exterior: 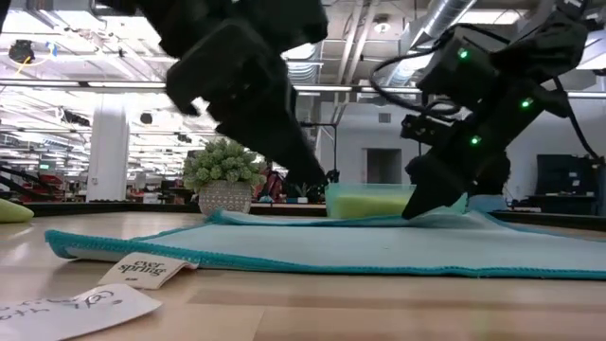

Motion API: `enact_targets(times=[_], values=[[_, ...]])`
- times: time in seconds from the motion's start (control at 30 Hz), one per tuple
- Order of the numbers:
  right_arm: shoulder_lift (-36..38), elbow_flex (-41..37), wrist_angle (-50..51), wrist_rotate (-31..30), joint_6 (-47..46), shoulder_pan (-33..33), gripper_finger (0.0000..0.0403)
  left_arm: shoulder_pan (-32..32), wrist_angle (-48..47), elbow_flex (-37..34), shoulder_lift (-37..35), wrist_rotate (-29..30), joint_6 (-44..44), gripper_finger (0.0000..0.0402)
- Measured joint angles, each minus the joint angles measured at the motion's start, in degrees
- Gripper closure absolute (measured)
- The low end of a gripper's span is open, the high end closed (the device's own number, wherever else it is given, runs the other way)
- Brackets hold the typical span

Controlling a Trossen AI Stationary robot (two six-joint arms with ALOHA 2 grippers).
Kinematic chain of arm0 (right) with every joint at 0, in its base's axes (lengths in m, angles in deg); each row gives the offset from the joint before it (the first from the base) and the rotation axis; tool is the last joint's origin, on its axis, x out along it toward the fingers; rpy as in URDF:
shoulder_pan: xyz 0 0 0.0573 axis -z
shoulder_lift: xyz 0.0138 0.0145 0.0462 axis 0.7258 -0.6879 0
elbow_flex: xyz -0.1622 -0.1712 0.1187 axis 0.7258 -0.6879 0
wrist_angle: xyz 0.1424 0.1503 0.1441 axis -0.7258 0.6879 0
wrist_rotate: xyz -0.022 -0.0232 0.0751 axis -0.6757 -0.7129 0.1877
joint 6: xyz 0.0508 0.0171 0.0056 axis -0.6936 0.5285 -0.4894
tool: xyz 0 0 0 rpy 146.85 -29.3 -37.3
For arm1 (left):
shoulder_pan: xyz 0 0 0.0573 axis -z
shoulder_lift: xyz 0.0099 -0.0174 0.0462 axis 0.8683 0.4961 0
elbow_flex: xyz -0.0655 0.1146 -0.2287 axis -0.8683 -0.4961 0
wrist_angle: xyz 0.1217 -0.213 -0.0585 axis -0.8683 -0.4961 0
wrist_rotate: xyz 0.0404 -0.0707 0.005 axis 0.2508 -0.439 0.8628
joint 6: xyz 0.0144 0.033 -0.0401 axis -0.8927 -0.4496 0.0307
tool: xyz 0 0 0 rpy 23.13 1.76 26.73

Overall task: Roll microfiber towels into tight, uniform cylinder then place into a basket
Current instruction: Roll the blue microfiber cloth

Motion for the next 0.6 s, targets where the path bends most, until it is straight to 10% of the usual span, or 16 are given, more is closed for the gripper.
enact_targets(times=[0.37, 0.6], values=[[-0.3, 0.0, -0.2, -7.3, -0.3, 5.5, 0.0343, -0.4, 6.9, -4.3, 0.0, -1.9, -1.9, 0.0249], [2.7, 0.1, -1.9, -0.3, 6.9, -1.2, 0.0343, -0.5, 6.9, -4.3, 0.0, 0.6, -0.8, 0.0249]])
